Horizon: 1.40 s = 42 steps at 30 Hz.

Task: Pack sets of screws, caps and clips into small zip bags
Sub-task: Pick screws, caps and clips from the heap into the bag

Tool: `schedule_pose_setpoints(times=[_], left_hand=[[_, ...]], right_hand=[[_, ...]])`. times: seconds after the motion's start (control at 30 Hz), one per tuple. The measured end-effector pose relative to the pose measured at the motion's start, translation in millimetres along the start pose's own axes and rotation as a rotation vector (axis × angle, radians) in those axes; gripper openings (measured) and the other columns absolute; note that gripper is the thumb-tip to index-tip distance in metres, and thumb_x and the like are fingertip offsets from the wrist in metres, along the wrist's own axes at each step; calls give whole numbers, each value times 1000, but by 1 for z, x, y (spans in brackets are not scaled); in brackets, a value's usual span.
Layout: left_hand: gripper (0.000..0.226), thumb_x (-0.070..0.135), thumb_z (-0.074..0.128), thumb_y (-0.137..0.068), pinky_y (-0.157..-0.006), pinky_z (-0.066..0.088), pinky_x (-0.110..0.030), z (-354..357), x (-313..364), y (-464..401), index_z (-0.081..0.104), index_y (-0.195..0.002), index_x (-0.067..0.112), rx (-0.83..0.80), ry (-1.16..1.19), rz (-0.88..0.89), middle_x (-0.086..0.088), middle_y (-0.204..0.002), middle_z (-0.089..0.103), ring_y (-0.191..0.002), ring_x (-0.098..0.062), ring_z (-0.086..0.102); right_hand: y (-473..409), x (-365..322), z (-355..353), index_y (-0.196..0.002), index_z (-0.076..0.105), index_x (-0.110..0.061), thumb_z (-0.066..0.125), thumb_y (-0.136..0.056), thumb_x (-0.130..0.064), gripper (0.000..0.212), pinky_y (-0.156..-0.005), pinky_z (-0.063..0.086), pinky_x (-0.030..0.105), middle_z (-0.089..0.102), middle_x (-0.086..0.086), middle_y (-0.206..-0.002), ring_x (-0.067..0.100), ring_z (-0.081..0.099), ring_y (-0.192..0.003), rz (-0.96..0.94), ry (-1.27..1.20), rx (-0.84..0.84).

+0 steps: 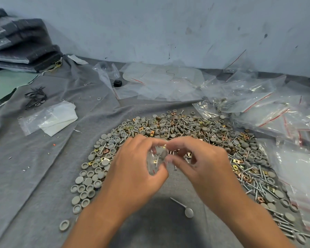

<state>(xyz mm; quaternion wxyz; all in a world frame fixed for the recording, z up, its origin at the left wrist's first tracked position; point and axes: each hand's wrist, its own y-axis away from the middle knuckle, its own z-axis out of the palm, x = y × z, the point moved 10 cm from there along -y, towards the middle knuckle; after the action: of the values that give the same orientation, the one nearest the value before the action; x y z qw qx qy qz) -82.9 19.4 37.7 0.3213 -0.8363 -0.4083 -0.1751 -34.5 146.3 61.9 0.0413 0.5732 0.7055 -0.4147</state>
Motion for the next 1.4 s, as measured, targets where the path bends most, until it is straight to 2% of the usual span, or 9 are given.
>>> schedule_pose_setpoints(times=[0.17,0.33,0.5,0.7,0.8,0.9,1.07,1.27,1.4], left_hand=[[39,40,60,-77,-79,38,-10,-23,-19,-1,66,-115,41,153,192,-100,23,-98,59,-97,-2,58],[38,31,65,-78,-72,46,-24,-46,-37,-2,69,-114,42,283,386,-193,14,-93,65,-80,-13,61],[39,28,64,-78,-73,43,-17,-45,-31,-1,69,-115,38,286,349,-180,12,-92,62,-80,-7,59],[39,26,65,-79,-75,37,-8,-38,-18,-3,68,-117,33,222,197,-119,15,-92,60,-84,-5,57],[39,24,65,-78,-75,36,-9,-35,-15,-3,69,-116,32,208,154,-88,16,-91,58,-82,-6,55],[39,23,66,-78,-76,35,-8,-33,-12,-3,68,-116,32,209,140,-66,20,-90,56,-84,-2,54],[37,34,61,-80,-79,36,-9,-27,-7,-1,64,-117,38,179,123,-41,21,-92,54,-91,-4,54],[39,33,62,-80,-81,34,-11,-17,-5,-2,65,-119,34,121,80,-29,21,-94,52,-94,-6,53],[39,29,64,-81,-82,34,-12,-13,-2,-2,65,-120,34,90,47,-1,21,-93,52,-94,-3,52]], right_hand=[[0,53,-35,-91,67,-38,76,-86,-27,15,-61,38,-2,68,-22,-79,-12,60,-75,192,-7,103],[22,110,6,-96,64,-46,73,-91,-33,17,-64,44,10,64,-27,-90,-9,59,-80,415,225,-260],[28,111,47,-129,59,-44,64,-95,-42,34,-87,53,32,49,-17,-112,5,54,-102,329,333,-484],[23,108,48,-114,61,-41,55,-100,-42,15,-78,41,24,41,-19,-105,8,43,-111,260,499,-457],[24,109,41,-105,56,-42,57,-100,-37,8,-80,43,16,51,-24,-103,-3,50,-100,340,274,-388],[18,106,32,-95,54,-43,66,-95,-27,20,-69,40,7,57,-26,-90,-12,53,-89,346,118,-270],[18,100,48,-129,58,-43,57,-101,-29,31,-84,47,22,53,-20,-114,2,51,-105,253,332,-325],[20,94,55,-120,66,-34,53,-102,-36,22,-74,37,20,42,-16,-104,10,45,-105,131,493,-350],[17,102,46,-121,64,-30,49,-104,-37,25,-80,42,24,49,-14,-109,11,47,-107,177,457,-318]])
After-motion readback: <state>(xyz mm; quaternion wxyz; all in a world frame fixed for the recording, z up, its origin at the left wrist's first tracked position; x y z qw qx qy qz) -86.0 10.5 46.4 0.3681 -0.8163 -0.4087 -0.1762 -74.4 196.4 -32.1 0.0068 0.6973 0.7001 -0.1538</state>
